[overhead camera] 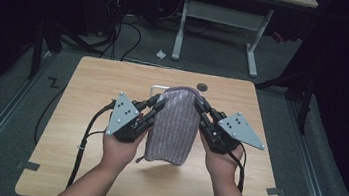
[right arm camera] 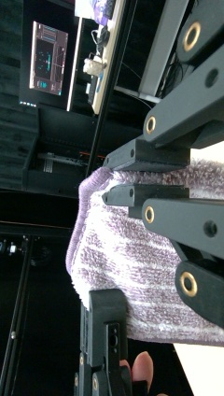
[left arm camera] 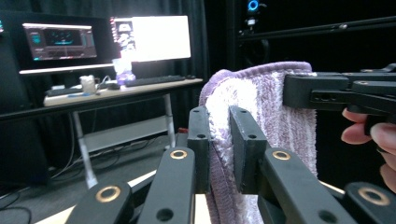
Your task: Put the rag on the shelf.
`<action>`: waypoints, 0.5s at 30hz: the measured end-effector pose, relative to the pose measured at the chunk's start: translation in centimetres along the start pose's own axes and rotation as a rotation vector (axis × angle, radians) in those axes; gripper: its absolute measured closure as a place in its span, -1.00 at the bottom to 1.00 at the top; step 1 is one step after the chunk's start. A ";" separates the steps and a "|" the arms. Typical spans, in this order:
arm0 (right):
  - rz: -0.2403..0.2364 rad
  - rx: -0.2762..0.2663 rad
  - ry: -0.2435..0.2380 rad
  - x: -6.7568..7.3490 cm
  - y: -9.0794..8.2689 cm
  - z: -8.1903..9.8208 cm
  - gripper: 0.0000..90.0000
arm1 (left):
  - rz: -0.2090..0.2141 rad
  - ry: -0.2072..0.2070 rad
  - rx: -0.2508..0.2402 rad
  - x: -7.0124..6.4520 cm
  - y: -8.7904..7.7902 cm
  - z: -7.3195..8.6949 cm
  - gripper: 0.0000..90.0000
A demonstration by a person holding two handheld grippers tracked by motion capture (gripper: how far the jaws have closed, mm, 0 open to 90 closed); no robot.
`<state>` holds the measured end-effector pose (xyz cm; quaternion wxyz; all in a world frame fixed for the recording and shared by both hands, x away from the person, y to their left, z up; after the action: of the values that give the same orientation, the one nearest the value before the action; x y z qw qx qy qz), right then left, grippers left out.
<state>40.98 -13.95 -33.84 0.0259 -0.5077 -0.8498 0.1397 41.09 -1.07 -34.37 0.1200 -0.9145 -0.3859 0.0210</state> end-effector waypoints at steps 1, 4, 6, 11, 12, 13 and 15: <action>0.000 0.003 0.004 -0.2 0.1 -0.1 0.86 | 0.000 -0.014 0.012 0.2 0.2 0.1 0.77; -0.013 0.018 0.032 -1.0 1.2 -0.5 0.86 | -0.023 -0.026 0.044 1.6 1.2 0.1 0.77; -0.009 0.021 0.041 -1.5 1.7 -0.8 0.86 | -0.032 -0.023 0.049 1.9 1.5 0.1 0.77; -0.005 0.036 0.043 -2.2 3.1 -1.3 0.86 | -0.063 -0.031 0.071 3.8 2.9 0.0 0.77; -0.009 0.036 0.043 -2.4 3.5 -1.5 0.86 | -0.069 -0.033 0.072 4.2 3.2 0.0 0.77; -0.018 0.032 0.048 -2.4 3.8 -1.6 0.86 | -0.073 -0.035 0.071 4.6 3.6 -0.1 0.77; -0.017 0.039 0.057 -2.8 4.6 -1.8 0.86 | -0.070 -0.037 0.061 5.1 4.2 -0.2 0.77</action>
<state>46.61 -13.91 -33.04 0.0613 -0.5034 -0.8502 0.1415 47.65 -0.31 -34.90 0.1411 -0.8959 -0.4188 0.0455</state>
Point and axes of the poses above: each handheld gripper's, and its own axes: y roughly forward along the jaws, z roughly out of its underside, x roughly to its left, the point moved 10 cm from there along y, roughly forward along the jaws, and after that the axes turned 15 degrees about x, right-handed, at the moved point
